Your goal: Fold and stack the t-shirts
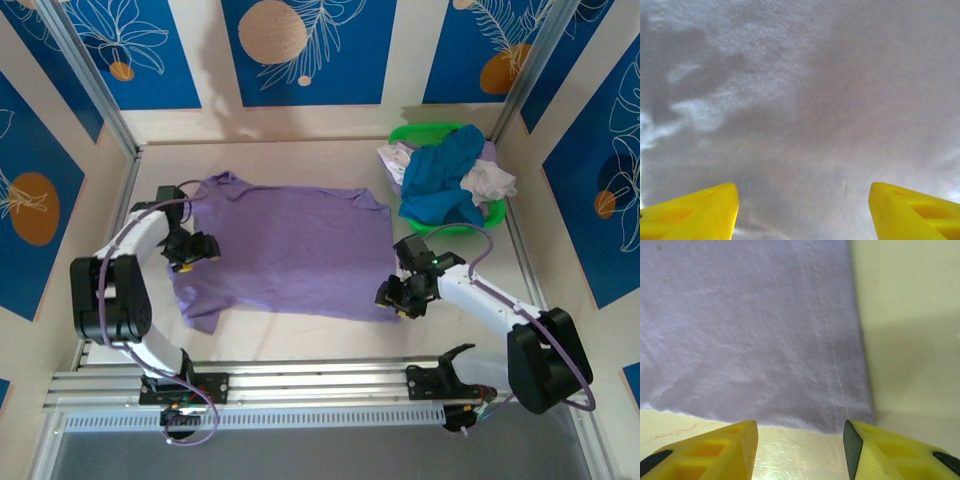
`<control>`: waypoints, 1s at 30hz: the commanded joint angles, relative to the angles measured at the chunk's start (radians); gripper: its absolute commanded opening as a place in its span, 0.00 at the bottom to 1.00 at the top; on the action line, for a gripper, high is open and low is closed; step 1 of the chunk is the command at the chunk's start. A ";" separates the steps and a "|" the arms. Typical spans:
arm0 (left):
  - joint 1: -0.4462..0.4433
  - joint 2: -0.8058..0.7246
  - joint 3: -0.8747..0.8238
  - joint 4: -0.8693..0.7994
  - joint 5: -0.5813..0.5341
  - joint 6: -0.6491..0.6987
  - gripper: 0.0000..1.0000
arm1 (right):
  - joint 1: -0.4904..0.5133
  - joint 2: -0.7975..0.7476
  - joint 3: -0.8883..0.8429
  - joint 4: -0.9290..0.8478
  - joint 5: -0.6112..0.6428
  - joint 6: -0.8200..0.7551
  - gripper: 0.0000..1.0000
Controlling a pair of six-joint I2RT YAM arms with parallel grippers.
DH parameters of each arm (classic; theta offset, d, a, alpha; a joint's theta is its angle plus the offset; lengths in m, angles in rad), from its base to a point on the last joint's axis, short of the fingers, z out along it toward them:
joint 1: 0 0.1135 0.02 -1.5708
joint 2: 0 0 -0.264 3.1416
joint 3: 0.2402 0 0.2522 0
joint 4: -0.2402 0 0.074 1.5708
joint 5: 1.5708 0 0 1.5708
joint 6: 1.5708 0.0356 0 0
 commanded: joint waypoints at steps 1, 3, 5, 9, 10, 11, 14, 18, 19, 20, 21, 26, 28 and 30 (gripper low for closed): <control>0.025 -0.078 -0.003 -0.100 0.011 -0.027 0.69 | 0.003 0.029 0.034 -0.103 0.040 0.015 0.48; 0.028 -0.106 -0.017 -0.124 0.013 -0.035 0.70 | 0.004 0.076 0.052 -0.127 0.070 0.000 0.47; 0.029 -0.125 -0.029 -0.146 0.012 -0.034 0.70 | 0.006 0.110 0.059 -0.134 0.092 -0.009 0.45; 0.033 -0.169 -0.062 -0.187 -0.004 -0.035 0.70 | 0.007 0.134 0.035 -0.095 0.100 -0.003 0.40; 0.035 -0.178 -0.069 -0.193 -0.004 -0.037 0.70 | 0.006 0.137 0.027 -0.082 0.095 -0.001 0.39; 0.037 -0.188 -0.079 -0.200 -0.006 -0.042 0.70 | 0.006 0.145 0.019 -0.069 0.092 -0.001 0.37; 0.038 -0.214 -0.105 -0.219 0.000 -0.059 0.70 | 0.003 0.167 0.000 -0.023 0.067 0.002 0.30; 0.039 -0.244 -0.132 -0.249 0.006 -0.089 0.70 | 0.004 0.180 0.003 -0.006 0.056 0.002 0.18; 0.039 -0.254 -0.140 -0.255 0.013 -0.094 0.70 | 0.004 0.178 0.003 -0.004 0.054 0.001 0.15; 0.038 -0.264 -0.144 -0.266 0.007 -0.099 0.70 | 0.001 0.170 0.006 -0.007 0.054 -0.004 0.10; 0.039 -0.274 -0.148 -0.275 -0.002 -0.105 0.70 | -0.003 0.159 0.014 -0.017 0.054 -0.008 0.06; 0.038 -0.280 -0.153 -0.324 -0.008 -0.123 0.67 | -0.060 0.080 0.038 -0.064 0.076 -0.040 0.00; 0.035 -0.275 -0.170 -0.335 -0.011 -0.134 0.66 | -0.093 0.074 0.046 -0.070 0.057 -0.068 0.00; 0.033 -0.290 -0.212 -0.326 -0.018 -0.156 0.65 | -0.117 0.077 0.059 -0.079 0.055 -0.093 0.00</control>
